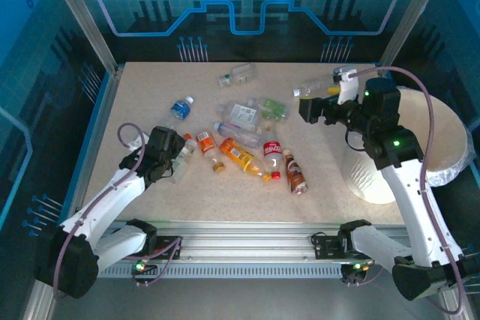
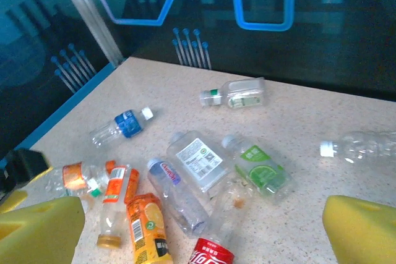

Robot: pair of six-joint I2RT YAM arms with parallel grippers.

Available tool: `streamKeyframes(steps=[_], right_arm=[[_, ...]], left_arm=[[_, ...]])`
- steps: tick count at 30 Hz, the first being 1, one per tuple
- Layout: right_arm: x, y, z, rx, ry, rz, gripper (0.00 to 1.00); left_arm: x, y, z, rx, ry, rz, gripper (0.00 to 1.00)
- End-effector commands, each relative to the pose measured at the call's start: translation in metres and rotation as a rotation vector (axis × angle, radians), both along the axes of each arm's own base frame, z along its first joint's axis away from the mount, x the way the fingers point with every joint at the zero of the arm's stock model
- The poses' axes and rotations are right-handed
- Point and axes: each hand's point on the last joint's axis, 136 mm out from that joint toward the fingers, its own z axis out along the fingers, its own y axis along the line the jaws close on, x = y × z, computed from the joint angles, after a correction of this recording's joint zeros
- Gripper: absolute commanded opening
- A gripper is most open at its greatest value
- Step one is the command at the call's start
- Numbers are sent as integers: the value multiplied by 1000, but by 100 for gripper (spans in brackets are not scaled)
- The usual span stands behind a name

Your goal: Put the plastic bottles in the bin

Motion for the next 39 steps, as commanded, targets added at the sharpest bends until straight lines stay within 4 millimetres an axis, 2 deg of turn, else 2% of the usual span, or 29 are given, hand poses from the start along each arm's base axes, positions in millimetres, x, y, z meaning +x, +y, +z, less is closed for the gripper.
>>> streamKeyframes(steps=[1,4,8,15,19,23,28,34,36,39], right_arm=[[0,11,7,-69,-67,41,100],[3,8,-3,-112,-50,11,100],[6,5,-10,-123,-37,-8,100],[10,2,-10,-126,-44,-34,100],[12,2,-11,-118,-48,-44,100],[14,1,-10,-117,-49,-52,100],[13,-1,-10,-115,-50,-62,100],[11,-4,-8,-126,-62,-77,100],[12,-5,-8,-126,-67,-80,100],[12,-2,-9,-111,-67,-68,100]], left_arm=[[9,-11,-10,112,57,-245,99],[13,-15,-23,204,106,-394,99],[11,-21,-45,232,160,-489,99],[-5,-59,-50,177,120,-693,99],[-22,-55,-69,218,225,-707,99],[-25,-53,-77,240,271,-711,99],[-24,-55,-87,251,335,-717,83],[-24,-62,-86,270,336,-752,57],[-22,-67,-81,270,310,-774,52],[-18,-76,-72,265,237,-803,49]])
